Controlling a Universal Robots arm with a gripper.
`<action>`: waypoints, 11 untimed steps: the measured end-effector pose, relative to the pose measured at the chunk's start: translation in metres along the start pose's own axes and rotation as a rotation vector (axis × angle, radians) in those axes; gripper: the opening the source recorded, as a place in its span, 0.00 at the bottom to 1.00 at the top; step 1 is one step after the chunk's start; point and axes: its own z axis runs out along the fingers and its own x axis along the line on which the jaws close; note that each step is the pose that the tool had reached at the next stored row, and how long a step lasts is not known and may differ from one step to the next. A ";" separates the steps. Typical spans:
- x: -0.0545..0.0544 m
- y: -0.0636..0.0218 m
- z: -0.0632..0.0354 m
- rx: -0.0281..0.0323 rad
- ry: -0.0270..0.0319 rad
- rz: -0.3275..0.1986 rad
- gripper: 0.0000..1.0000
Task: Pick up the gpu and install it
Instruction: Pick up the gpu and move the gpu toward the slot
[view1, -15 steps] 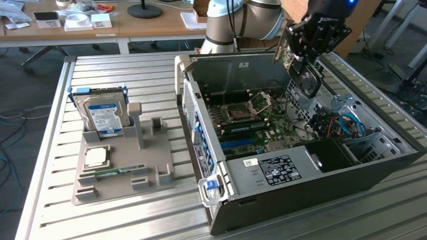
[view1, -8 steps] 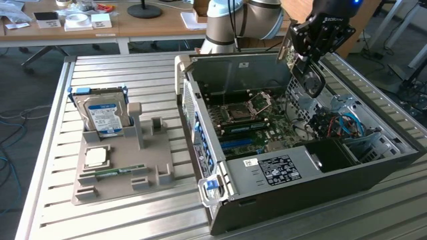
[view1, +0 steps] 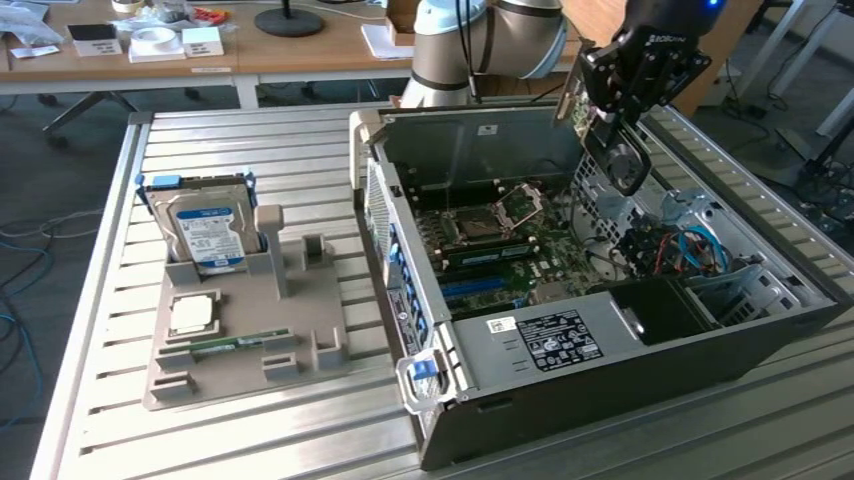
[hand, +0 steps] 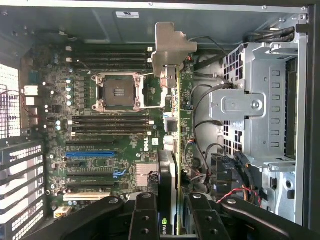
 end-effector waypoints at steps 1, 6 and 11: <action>0.000 0.0000 0.0001 -0.0008 0.0000 0.000 0.27; -0.001 0.0001 0.0010 -0.0010 0.0001 0.000 0.27; -0.002 0.0003 0.0011 -0.0010 0.0000 0.000 0.27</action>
